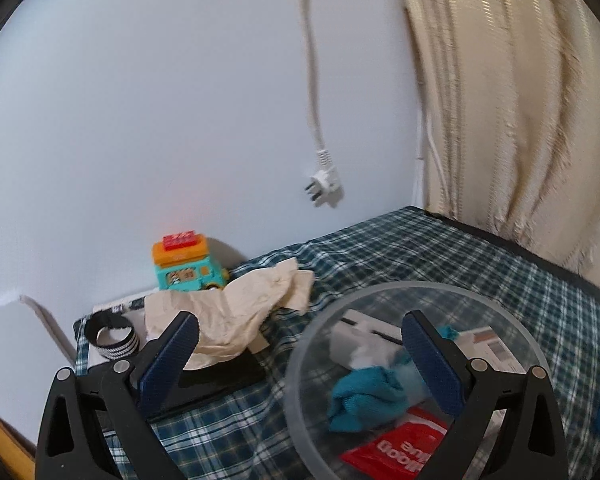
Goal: Organize objects
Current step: 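Move the right gripper to the green dotted block and grasp it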
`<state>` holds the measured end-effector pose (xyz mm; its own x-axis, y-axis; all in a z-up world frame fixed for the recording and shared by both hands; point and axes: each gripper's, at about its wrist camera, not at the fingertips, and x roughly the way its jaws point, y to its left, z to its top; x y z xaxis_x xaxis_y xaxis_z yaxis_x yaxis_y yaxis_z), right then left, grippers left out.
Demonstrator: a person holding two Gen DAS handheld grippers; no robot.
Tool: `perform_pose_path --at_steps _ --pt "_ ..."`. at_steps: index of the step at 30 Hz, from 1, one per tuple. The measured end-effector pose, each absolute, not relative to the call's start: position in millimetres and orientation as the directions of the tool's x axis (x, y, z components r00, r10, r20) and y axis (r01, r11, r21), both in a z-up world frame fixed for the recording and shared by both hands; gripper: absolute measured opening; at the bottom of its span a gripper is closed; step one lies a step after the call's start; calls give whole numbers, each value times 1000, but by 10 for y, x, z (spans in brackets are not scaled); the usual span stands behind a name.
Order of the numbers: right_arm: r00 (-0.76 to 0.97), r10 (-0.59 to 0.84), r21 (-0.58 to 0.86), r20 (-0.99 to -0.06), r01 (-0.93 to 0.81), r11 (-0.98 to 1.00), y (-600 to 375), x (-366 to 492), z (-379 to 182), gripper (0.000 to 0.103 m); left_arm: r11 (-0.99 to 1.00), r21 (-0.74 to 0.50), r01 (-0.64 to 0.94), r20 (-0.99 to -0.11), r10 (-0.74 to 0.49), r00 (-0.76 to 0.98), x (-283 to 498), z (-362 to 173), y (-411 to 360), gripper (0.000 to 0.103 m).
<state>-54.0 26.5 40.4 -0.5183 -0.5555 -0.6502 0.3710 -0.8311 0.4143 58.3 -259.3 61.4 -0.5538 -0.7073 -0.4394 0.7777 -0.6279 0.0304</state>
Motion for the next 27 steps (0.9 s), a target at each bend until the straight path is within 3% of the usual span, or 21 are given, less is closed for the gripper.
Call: perform_pose_path --at_steps 17,27 --pt "-629 -340 246 -699 236 -940 974 -797 396 52 -798 115 592 -507 -559 -656 361 673 -2146 103" --pt "-605 -284 177 -744 232 -957 866 -1106 217 37 -858 115 501 -538 -478 -694 253 758 -1921 103"
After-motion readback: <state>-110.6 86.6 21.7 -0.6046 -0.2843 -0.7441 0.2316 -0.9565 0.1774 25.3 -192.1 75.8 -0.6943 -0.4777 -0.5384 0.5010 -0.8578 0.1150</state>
